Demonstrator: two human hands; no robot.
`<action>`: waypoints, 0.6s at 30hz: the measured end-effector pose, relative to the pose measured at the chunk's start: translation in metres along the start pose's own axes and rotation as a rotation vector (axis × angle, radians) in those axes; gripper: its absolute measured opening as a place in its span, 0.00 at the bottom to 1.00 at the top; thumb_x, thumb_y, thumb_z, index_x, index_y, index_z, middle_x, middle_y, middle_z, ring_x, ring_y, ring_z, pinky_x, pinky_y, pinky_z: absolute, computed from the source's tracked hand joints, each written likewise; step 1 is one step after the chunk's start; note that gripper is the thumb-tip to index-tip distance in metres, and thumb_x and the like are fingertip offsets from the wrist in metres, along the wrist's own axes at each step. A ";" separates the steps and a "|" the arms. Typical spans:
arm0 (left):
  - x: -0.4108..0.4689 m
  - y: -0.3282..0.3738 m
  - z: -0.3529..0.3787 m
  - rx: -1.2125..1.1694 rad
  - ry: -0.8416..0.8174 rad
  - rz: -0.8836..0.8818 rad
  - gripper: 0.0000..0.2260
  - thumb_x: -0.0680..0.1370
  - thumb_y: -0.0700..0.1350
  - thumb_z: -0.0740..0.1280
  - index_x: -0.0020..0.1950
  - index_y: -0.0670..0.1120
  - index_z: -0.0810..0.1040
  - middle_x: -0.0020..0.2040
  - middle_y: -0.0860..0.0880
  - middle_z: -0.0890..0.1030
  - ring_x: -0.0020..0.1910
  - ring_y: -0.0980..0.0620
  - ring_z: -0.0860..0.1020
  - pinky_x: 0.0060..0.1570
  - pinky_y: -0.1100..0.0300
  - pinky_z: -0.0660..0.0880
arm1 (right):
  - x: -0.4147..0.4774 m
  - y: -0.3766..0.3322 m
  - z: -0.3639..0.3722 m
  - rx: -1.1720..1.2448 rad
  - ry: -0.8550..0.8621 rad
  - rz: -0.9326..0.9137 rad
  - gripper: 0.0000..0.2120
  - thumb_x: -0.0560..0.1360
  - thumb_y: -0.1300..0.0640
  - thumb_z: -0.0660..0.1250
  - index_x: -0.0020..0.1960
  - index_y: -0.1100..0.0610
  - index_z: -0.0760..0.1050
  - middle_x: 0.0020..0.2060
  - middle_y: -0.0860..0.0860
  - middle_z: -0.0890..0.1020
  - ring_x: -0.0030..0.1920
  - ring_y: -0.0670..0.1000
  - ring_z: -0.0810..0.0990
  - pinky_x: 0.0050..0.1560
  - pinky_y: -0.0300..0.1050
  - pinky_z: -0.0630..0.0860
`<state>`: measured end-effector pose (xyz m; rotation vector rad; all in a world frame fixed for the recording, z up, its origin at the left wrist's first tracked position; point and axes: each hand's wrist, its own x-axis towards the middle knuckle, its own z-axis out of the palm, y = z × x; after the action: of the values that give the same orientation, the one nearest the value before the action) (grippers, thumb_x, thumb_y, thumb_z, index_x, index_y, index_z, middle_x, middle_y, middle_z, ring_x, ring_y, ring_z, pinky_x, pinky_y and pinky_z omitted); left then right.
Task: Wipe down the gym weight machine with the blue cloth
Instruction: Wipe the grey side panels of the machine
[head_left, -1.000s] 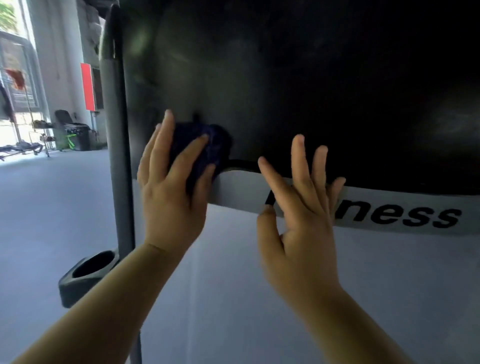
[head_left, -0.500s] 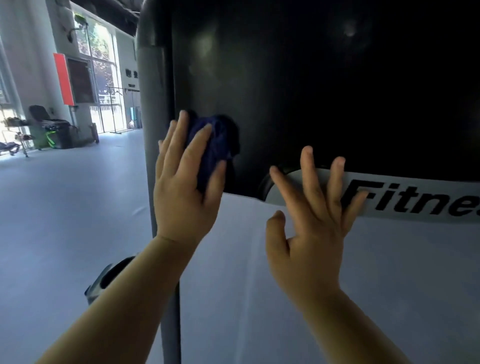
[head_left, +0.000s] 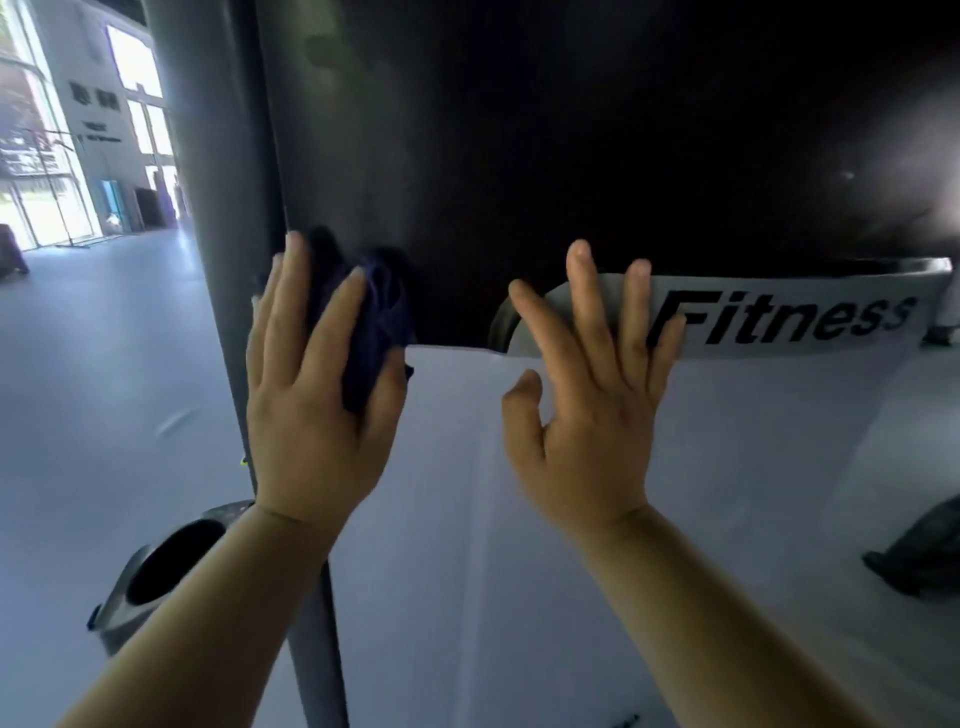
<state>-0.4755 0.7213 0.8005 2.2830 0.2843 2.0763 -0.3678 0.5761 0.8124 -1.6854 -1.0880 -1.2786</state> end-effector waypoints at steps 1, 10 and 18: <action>0.005 0.002 0.002 -0.018 0.028 -0.017 0.23 0.79 0.45 0.65 0.73 0.41 0.66 0.75 0.38 0.61 0.75 0.36 0.60 0.72 0.37 0.60 | -0.001 0.001 0.000 -0.006 0.006 -0.003 0.29 0.72 0.59 0.61 0.74 0.50 0.67 0.76 0.51 0.58 0.78 0.57 0.48 0.76 0.65 0.43; -0.122 -0.012 -0.001 0.068 -0.285 0.143 0.22 0.82 0.52 0.58 0.75 0.50 0.59 0.81 0.52 0.50 0.80 0.47 0.51 0.78 0.48 0.49 | -0.002 0.003 0.009 -0.048 0.092 -0.052 0.29 0.73 0.60 0.61 0.74 0.51 0.66 0.75 0.53 0.61 0.77 0.59 0.53 0.75 0.66 0.45; -0.011 -0.004 0.001 0.017 -0.023 0.083 0.24 0.79 0.44 0.67 0.73 0.45 0.64 0.75 0.40 0.60 0.77 0.43 0.55 0.73 0.35 0.57 | -0.002 0.002 0.001 -0.025 0.033 -0.028 0.29 0.72 0.61 0.63 0.74 0.51 0.67 0.75 0.52 0.59 0.77 0.59 0.51 0.76 0.65 0.44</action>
<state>-0.4759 0.7233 0.7890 2.3659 0.2104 2.0915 -0.3656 0.5762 0.8099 -1.6668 -1.0839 -1.3390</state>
